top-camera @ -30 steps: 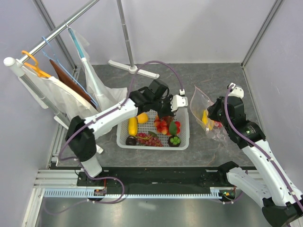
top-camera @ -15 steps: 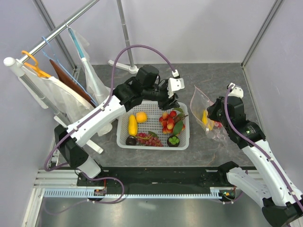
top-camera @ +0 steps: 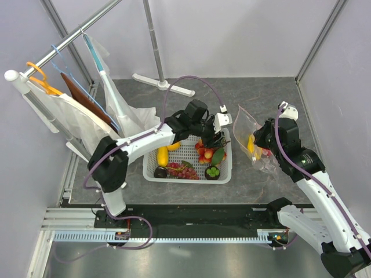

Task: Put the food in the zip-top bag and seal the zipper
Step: Pick up the fake fruit from the bin.

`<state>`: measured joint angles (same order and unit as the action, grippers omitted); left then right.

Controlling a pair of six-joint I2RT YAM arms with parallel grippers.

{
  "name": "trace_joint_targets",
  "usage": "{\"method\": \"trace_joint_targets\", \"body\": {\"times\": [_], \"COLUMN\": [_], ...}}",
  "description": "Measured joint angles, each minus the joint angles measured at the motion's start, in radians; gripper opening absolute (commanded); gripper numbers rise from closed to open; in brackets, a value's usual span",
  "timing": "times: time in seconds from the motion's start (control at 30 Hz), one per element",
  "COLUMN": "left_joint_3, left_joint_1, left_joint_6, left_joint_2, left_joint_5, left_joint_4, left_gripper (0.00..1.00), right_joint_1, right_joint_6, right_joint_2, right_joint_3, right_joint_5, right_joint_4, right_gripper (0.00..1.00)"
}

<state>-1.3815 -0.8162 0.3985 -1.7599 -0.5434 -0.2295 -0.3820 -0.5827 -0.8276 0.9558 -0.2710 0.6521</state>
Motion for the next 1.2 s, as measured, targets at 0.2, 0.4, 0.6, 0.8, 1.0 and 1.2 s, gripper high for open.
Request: {"method": "trace_joint_targets", "body": {"times": [0.2,0.4,0.6,0.8,1.0,1.2], "left_joint_3": [0.0,0.0,-0.005,-0.005,-0.005,-0.006], "left_joint_1": [-0.011,-0.019,-0.026,-0.027,-0.034,-0.029], "left_joint_6": [-0.025,-0.048,-0.084,-0.098,-0.109,-0.111], "left_joint_2": [-0.113,-0.145,-0.173,-0.176,-0.182,-0.164], "left_joint_5": [0.04,0.067,0.093,0.096,0.113,0.108], "left_joint_4": [0.08,0.126,0.147,0.149,0.146,0.112], "left_gripper": [0.59,0.57,0.59,0.35,0.02,0.02], "right_joint_1": [0.0,0.0,0.0,0.0,0.0,0.0], "right_joint_6": [0.003,0.003,0.003,0.003,0.003,0.003], "right_joint_2": [0.0,0.0,0.0,0.0,0.0,0.0], "right_joint_3": [0.0,0.0,0.0,0.0,0.0,0.0], "right_joint_5": [0.0,0.0,0.0,-0.001,-0.001,-0.004], "right_joint_4": [0.0,0.0,0.0,0.0,0.0,0.0], "right_gripper": [0.0,0.0,0.0,0.0,0.0,0.0]}}
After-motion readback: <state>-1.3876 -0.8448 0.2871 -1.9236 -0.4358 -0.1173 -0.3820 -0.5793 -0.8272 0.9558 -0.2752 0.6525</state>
